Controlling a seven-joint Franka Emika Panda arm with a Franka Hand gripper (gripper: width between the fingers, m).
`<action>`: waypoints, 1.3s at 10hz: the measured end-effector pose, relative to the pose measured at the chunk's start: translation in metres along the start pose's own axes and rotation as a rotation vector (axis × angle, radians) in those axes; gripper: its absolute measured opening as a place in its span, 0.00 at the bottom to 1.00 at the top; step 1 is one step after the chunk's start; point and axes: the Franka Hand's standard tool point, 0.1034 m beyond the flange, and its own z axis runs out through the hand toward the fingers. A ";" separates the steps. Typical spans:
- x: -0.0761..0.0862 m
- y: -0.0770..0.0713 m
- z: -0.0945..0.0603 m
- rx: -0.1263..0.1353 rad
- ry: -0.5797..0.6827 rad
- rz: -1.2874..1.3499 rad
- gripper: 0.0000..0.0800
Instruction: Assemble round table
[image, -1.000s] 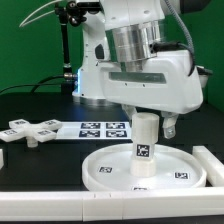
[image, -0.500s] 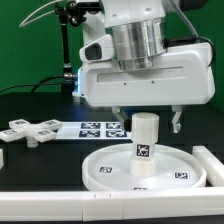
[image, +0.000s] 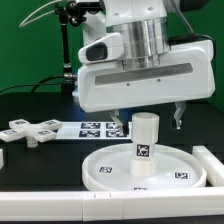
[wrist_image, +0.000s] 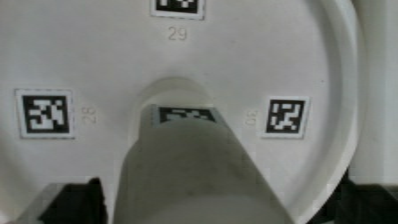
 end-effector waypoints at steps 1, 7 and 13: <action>0.000 0.000 0.000 0.000 0.000 -0.076 0.81; 0.003 0.001 0.000 -0.069 0.000 -0.671 0.81; 0.001 0.002 0.001 -0.094 -0.032 -1.028 0.81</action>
Offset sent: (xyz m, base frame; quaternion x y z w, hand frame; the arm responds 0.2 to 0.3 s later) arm 0.0036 -0.0044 0.0024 -0.0683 0.0299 -0.3182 0.9451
